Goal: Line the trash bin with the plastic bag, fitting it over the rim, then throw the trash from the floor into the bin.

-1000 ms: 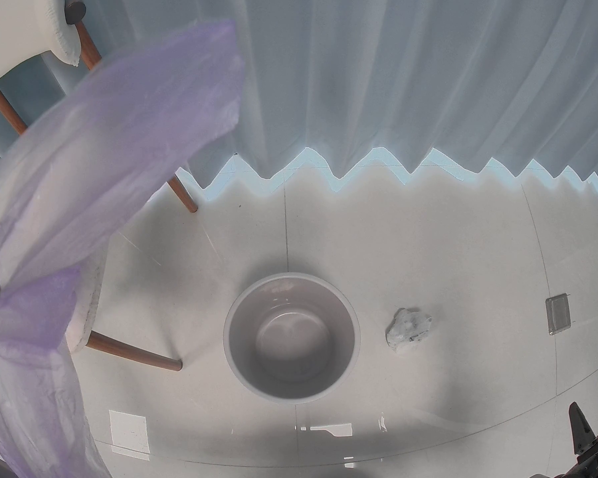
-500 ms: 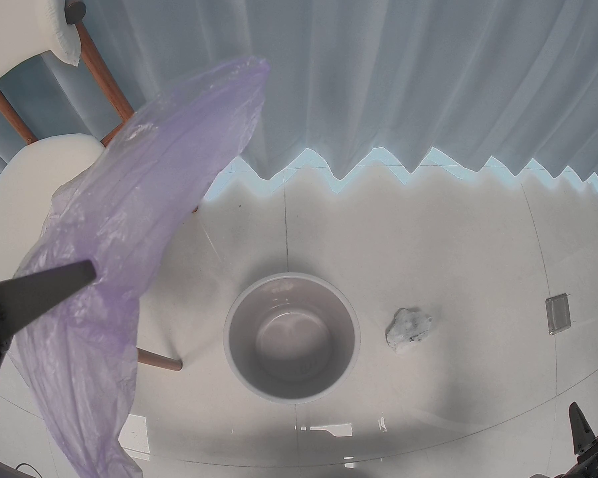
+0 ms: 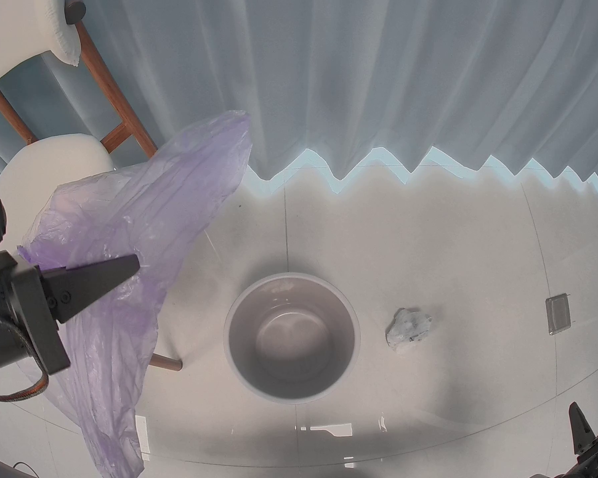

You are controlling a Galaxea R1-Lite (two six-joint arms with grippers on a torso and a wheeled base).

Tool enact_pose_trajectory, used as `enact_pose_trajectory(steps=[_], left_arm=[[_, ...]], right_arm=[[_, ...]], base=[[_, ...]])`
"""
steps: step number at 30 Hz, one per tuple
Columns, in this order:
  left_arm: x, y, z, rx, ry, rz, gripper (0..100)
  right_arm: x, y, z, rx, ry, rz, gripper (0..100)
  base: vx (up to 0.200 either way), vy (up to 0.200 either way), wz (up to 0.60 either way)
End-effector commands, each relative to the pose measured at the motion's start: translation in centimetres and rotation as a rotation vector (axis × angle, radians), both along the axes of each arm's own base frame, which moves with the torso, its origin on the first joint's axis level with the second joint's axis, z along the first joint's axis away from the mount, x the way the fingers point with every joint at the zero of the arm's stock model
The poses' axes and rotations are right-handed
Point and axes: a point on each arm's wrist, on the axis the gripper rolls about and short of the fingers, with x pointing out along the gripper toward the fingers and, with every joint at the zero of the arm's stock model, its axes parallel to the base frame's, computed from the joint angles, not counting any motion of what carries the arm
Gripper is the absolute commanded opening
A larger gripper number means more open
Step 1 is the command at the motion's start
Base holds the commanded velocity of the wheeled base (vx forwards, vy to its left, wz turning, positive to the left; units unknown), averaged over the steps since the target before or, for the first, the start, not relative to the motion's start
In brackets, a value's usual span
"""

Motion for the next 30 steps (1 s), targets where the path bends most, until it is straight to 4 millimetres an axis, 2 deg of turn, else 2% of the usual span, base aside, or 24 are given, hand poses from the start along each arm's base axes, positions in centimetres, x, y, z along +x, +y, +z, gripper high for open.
enact_pose_trajectory(steps=[1, 7, 8, 10, 12, 14, 16, 20, 26, 30], left_arm=[[0.0, -0.2, 0.5, -0.007, -0.016, -0.008, 0], [1.7, -0.8, 0.7, -0.091, -0.091, 0.008, 0], [2.7, -0.8, -0.1, -0.094, -0.112, -0.043, 0], [3.0, -0.5, -0.5, -0.083, -0.125, -0.074, 0], [3.5, 0.8, -2.6, -0.045, -0.114, -0.211, 0], [3.0, 1.5, -2.8, -0.059, -0.113, -0.293, 0], [1.8, 2.7, -2.6, -0.099, -0.134, -0.465, 0], [0.7, 3.0, -1.4, -0.133, -0.186, -0.615, 0], [-0.2, 1.7, -0.6, -0.156, -0.199, -0.743, 0], [-0.8, 0.5, -0.9, -0.166, -0.164, -0.848, 0]], right_arm=[[0.0, 0.0, -0.5, 0.000, 0.001, 0.001, 100], [0.0, 0.0, -0.5, 0.000, 0.001, 0.001, 100], [0.0, 0.0, -0.5, 0.000, 0.001, 0.001, 100], [0.0, 0.0, -0.5, 0.000, 0.001, 0.001, 100], [0.0, 0.0, -0.5, 0.000, 0.001, 0.001, 100], [0.0, 0.0, -0.5, 0.000, 0.001, 0.001, 100], [0.0, 0.0, -0.5, 0.000, 0.001, 0.001, 100], [0.0, 0.0, -0.5, 0.000, 0.001, 0.001, 100], [0.0, 0.0, -0.5, 0.000, 0.001, 0.001, 100], [0.0, 0.0, -0.5, 0.000, 0.001, 0.001, 100]], base=[[0.000, 0.000, 0.00], [0.000, 0.000, 0.00], [0.000, 0.000, 0.00], [0.000, 0.000, 0.00], [0.000, 0.000, 0.00], [0.000, 0.000, 0.00], [0.000, 0.000, 0.00], [0.000, 0.000, 0.00], [0.000, 0.000, 0.00], [0.000, 0.000, 0.00]])
